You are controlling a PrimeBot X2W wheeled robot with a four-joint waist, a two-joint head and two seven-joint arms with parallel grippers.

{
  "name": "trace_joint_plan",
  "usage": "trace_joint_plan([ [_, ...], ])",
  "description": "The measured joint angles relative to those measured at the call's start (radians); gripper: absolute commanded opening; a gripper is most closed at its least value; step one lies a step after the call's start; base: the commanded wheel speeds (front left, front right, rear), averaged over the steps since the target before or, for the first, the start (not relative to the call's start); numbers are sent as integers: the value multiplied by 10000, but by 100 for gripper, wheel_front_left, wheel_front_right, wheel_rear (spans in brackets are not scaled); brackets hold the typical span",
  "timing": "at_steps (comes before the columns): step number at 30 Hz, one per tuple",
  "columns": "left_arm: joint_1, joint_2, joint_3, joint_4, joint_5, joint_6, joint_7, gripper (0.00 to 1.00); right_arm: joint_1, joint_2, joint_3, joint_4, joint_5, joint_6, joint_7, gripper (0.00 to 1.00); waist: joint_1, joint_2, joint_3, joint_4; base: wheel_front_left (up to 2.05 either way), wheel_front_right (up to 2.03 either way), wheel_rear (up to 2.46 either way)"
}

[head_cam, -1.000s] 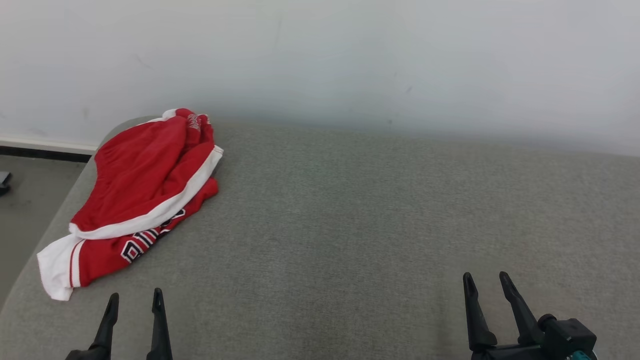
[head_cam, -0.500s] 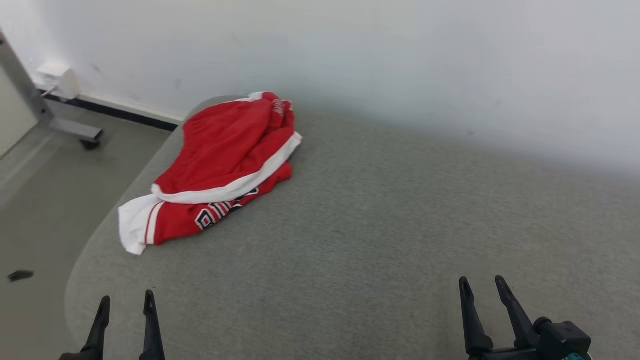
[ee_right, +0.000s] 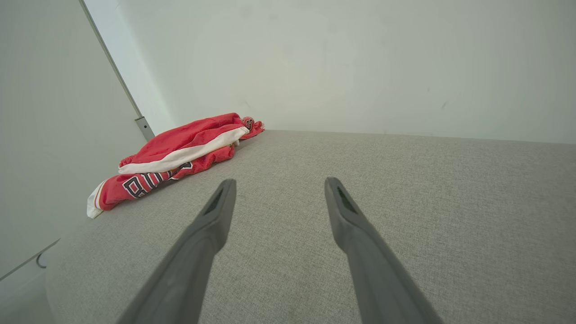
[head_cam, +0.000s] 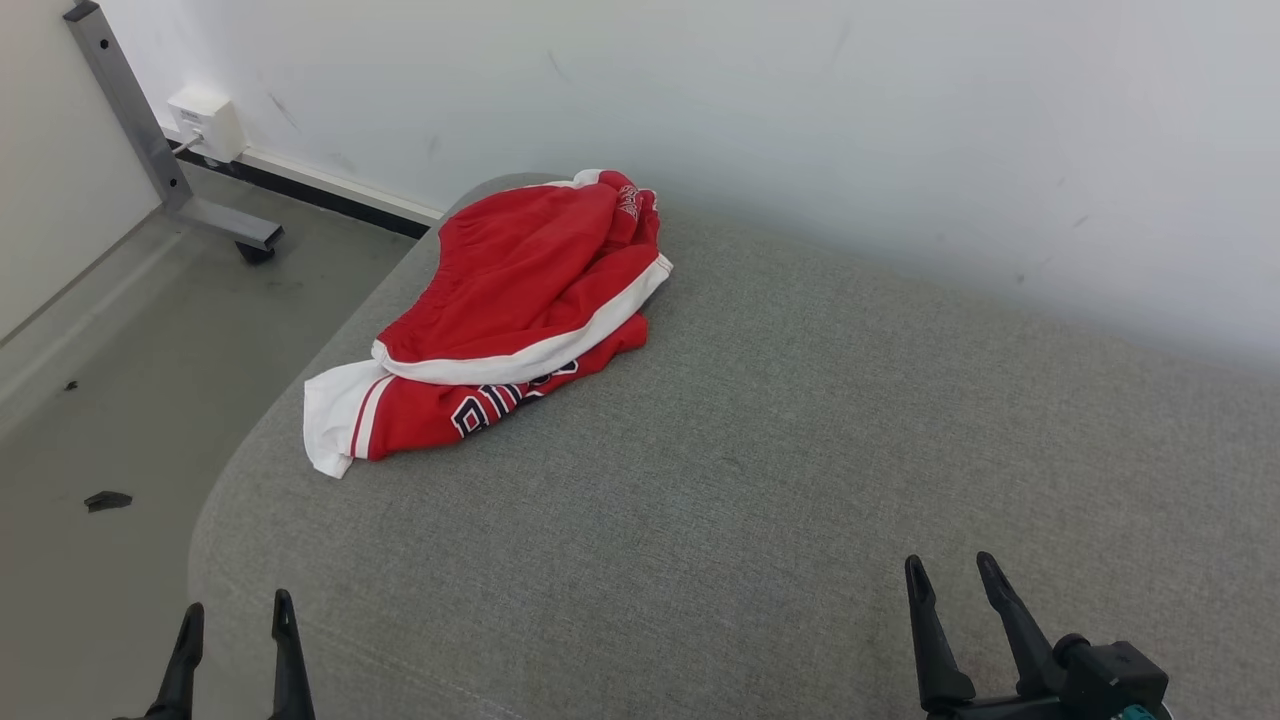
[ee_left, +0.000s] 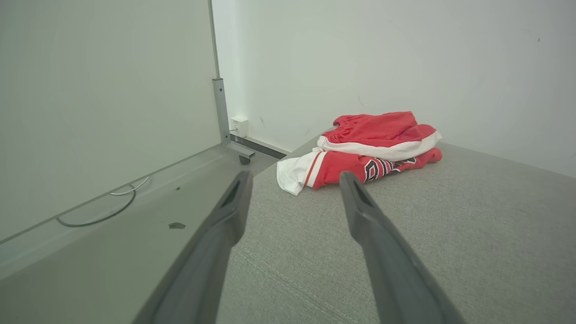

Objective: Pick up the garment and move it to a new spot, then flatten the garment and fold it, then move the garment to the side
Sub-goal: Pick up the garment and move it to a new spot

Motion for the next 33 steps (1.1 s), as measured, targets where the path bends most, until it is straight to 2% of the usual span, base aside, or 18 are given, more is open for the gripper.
trace_joint_plan([
  [7, -264, 58, -35, 117, 15, -107, 0, 100, -81, -6, -4, -12, -12, 0, 0, 100, 0, 0, 104, -101, 0, 0, 0],
  [14, -1540, 736, 360, 238, -121, -299, 0, 100, -289, -221, -142, -155, -180, 0, 56, 100, 0, 0, 388, -613, 0, 0, 0],
  [26, -5437, 1695, 882, 648, -1137, -520, 401, 100, -1161, -959, -1212, -1168, -326, 0, 232, 100, 1, 1, 1936, -1863, 0, 0, 0],
  [33, -7993, 2397, 761, 1772, -1360, -627, 1114, 100, -1277, -1409, -2082, -1776, -380, 0, 278, 100, 3, 1, 3259, -2608, 0, 0, 0],
])
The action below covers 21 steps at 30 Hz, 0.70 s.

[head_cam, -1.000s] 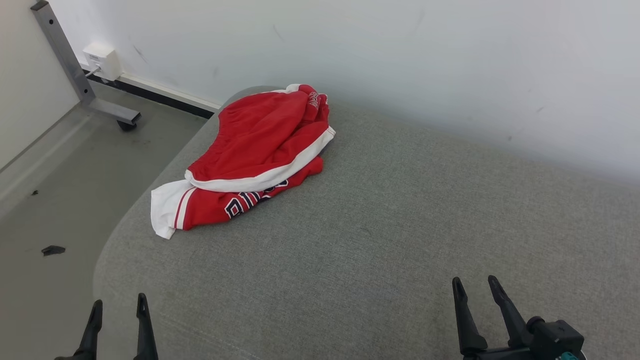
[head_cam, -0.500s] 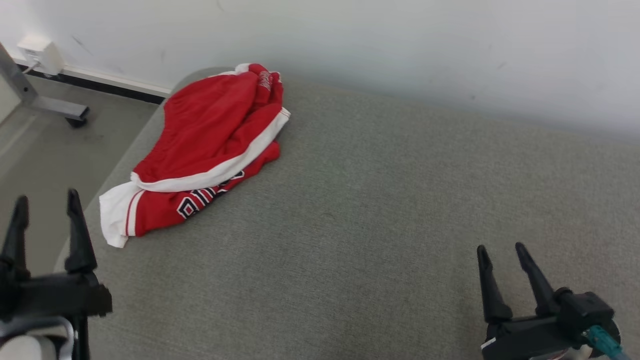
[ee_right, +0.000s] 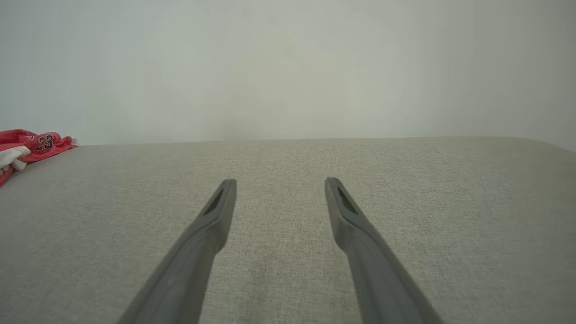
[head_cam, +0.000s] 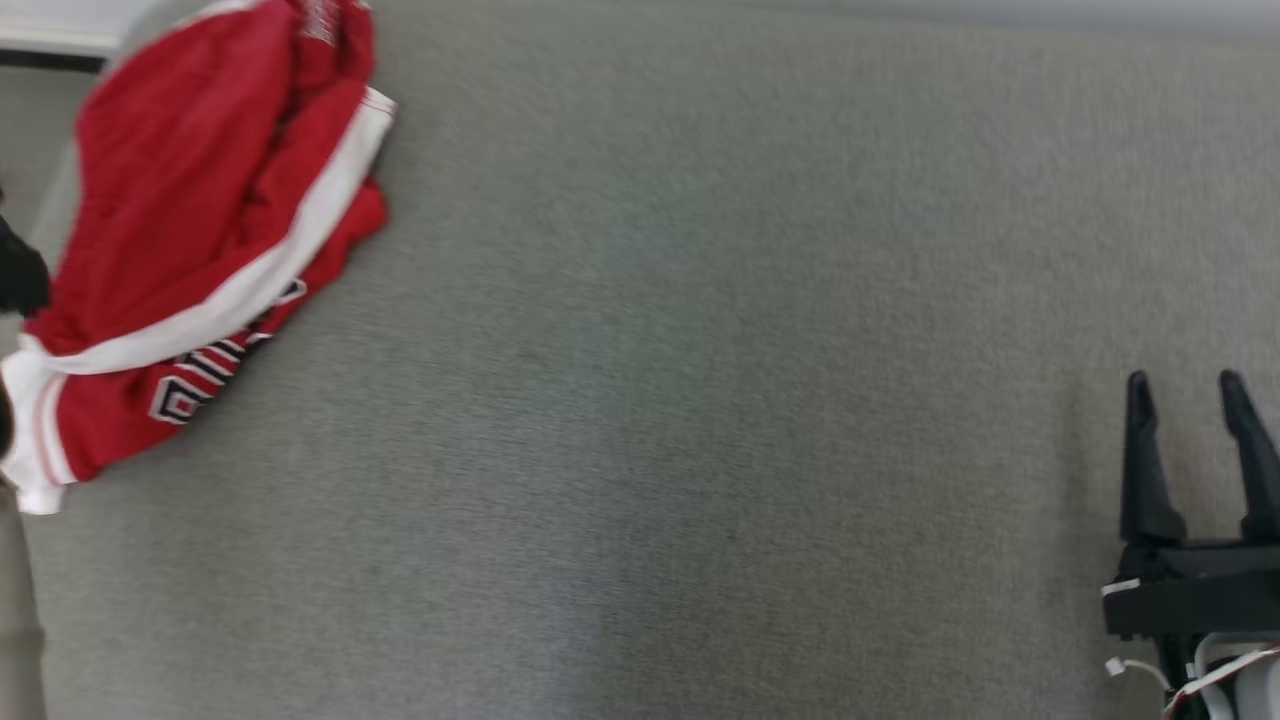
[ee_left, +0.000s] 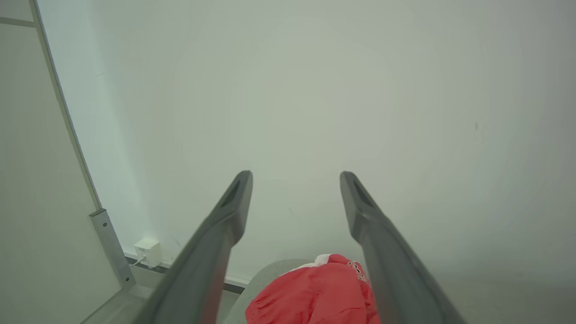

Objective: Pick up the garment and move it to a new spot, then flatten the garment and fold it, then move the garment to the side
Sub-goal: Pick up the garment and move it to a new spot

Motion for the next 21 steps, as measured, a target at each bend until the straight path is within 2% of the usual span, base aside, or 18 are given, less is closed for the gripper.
trace_joint_plan([
  [10, -2005, 947, -107, 2642, 73, -8, 384, 100, -131, -324, -539, -731, 0, 0, 132, 100, -1, 1, 1462, -1117, 0, 0, 0],
  [14, -2494, 1221, -370, 3983, 96, -115, 926, 100, -66, -420, -719, -1030, 6, 0, 301, 100, -2, 1, 1938, -1508, 0, 0, 0],
  [21, -2994, 1572, -855, 5722, 75, -345, 2104, 100, -56, -458, -784, -1373, 4, 0, 481, 100, -2, 1, 2240, -1743, 0, 0, 0],
])
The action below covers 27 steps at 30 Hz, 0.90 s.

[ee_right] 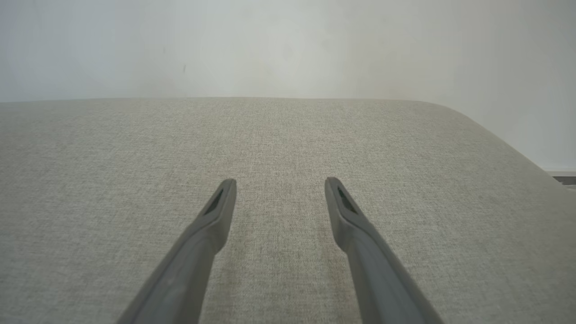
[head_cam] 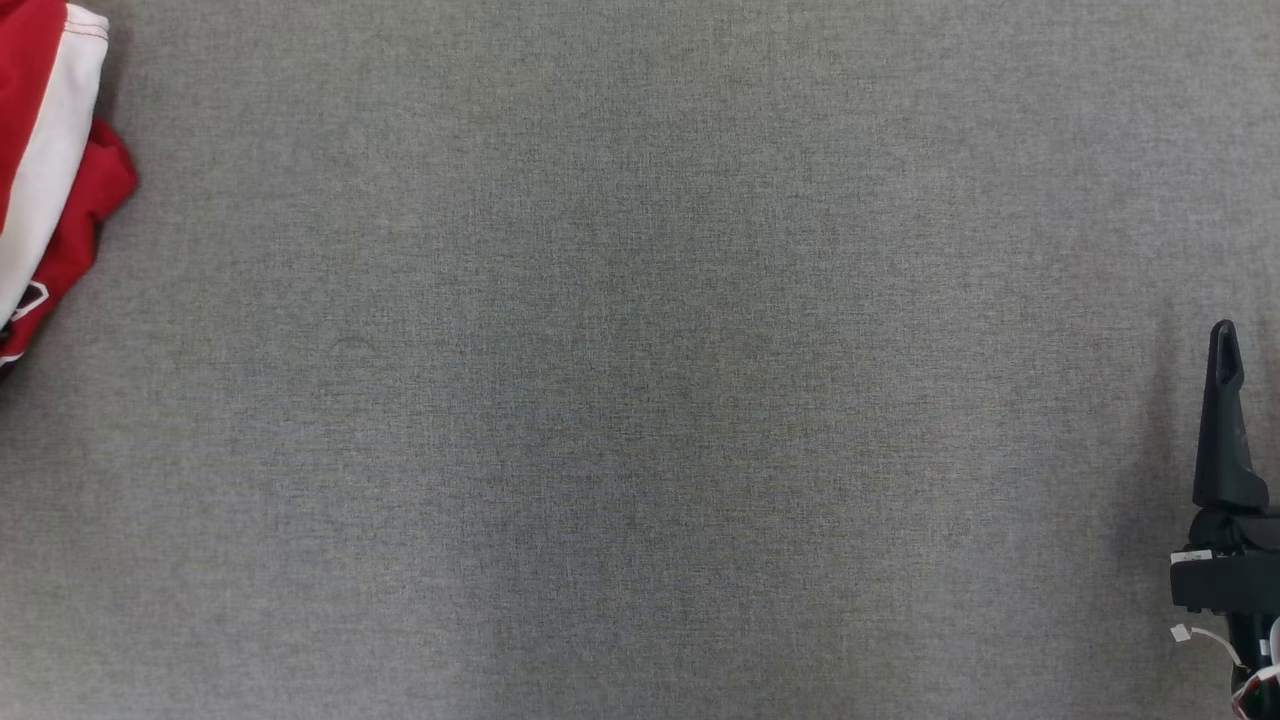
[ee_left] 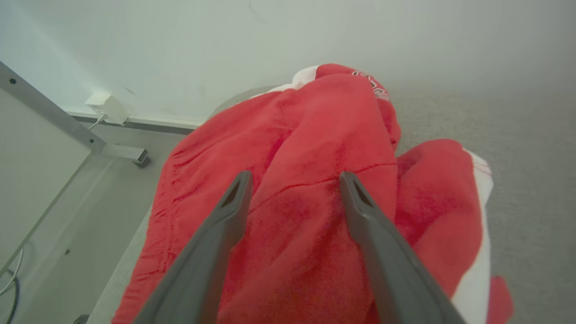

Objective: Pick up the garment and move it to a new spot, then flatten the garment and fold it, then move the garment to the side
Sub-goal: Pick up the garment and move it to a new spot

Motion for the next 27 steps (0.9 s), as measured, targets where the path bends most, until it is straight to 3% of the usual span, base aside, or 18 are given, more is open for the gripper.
trace_joint_plan([
  [7, -303, 155, -443, 1062, -159, -94, 830, 100, 8, 38, 132, -77, -71, 0, 82, 100, -2, -1, -112, -72, 0, 0, 0],
  [8, -301, 157, -483, 1198, -192, -102, 842, 69, 9, 36, 140, -71, -71, 0, 81, 100, -2, -1, -136, -91, 0, 0, 0],
  [9, -295, 169, -575, 1273, -201, -104, 826, 22, 11, 33, 146, -67, -71, 0, 82, 100, -2, -1, -162, -113, 0, 0, 0],
  [10, -293, 186, -652, 1308, -199, -132, 708, 0, 12, 36, 159, -61, -71, 0, 81, 100, -2, -1, -194, -130, 0, 0, 0],
  [20, -857, 708, -1041, 1250, 23, -148, -1802, 0, 23, 226, 385, 334, -71, 0, -67, 100, -2, -2, -796, -126, 0, 0, 0],
  [27, -1840, 859, -1634, 660, 230, -161, -2598, 0, 45, 606, 683, 1064, 29, 0, -347, 100, -3, -3, -1598, -73, 0, 0, 0],
])
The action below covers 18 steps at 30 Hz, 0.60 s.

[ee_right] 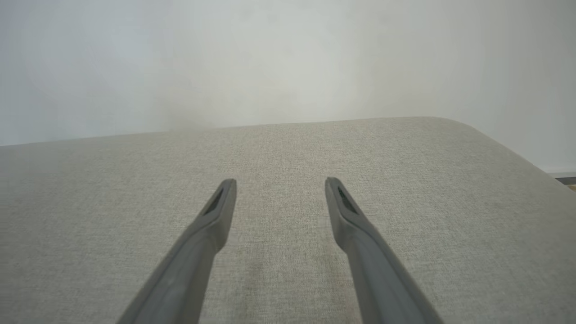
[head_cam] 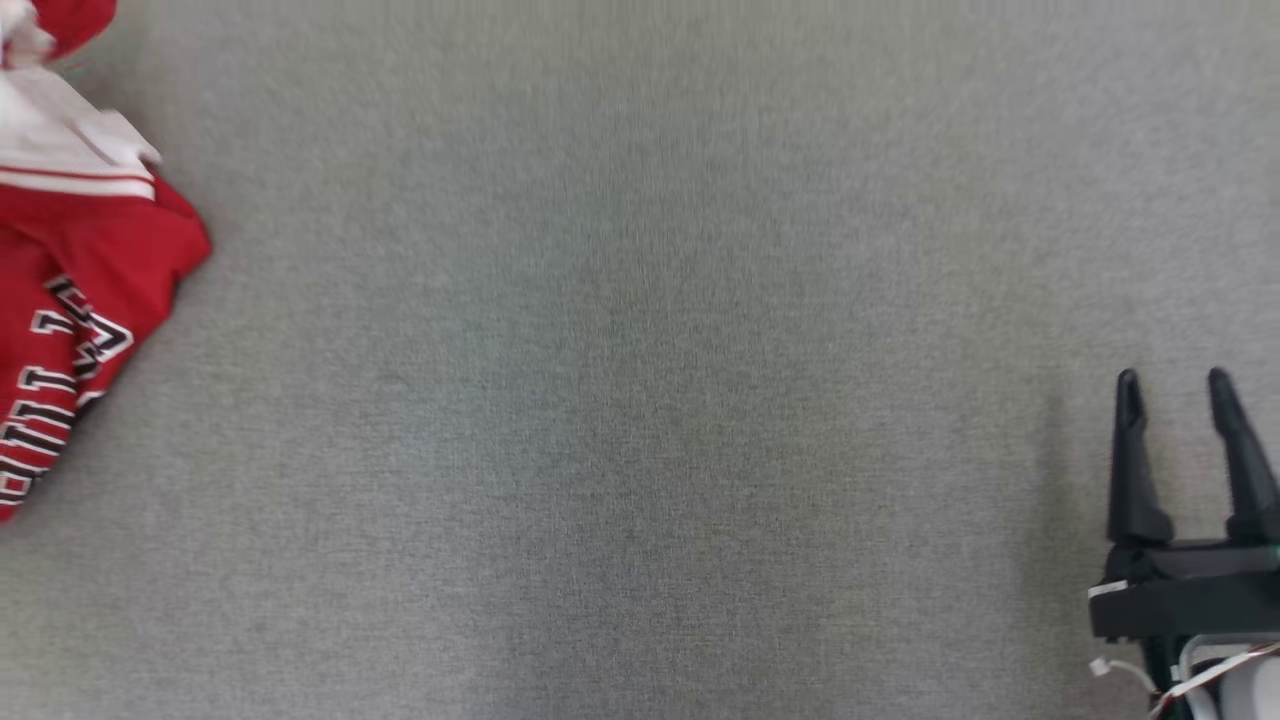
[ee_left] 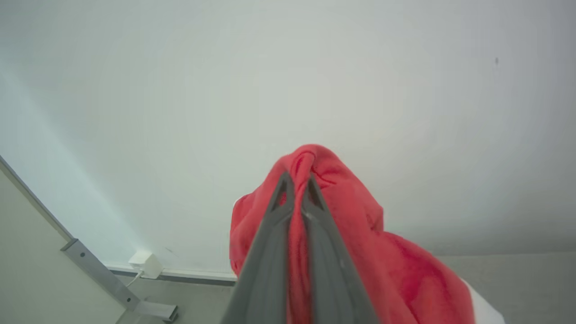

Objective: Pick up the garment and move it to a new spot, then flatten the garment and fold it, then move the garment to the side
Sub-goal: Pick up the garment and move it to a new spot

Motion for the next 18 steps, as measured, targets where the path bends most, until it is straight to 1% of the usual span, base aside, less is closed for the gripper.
trace_joint_plan([
  [4, -554, -132, -819, -832, 56, 0, -8, 0, 14, 224, 161, 466, 102, 0, -180, 100, 0, 0, -495, -61, 0, 0, 0],
  [8, -888, -558, -1649, -2069, 15, -2, 408, 0, 72, 439, 261, 823, 171, 0, -297, 100, -1, -2, -914, -281, 0, 0, 0],
  [9, -888, -558, -1649, -2069, 15, -2, 408, 0, 72, 439, 261, 823, 171, 0, -297, 100, -1, -2, -914, -281, 0, 0, 0],
  [14, -1100, -1007, -2489, -3647, -307, -2, 1085, 0, 62, 669, 385, 1156, 230, 2, -387, 100, -1, -1, -1211, -846, 0, 0, 0],
  [18, -1034, -1513, -2867, -4698, -543, 0, 1597, 0, 61, 794, 408, 1350, 265, 0, -418, 100, 0, -1, -1382, -1417, 0, 0, 0],
])
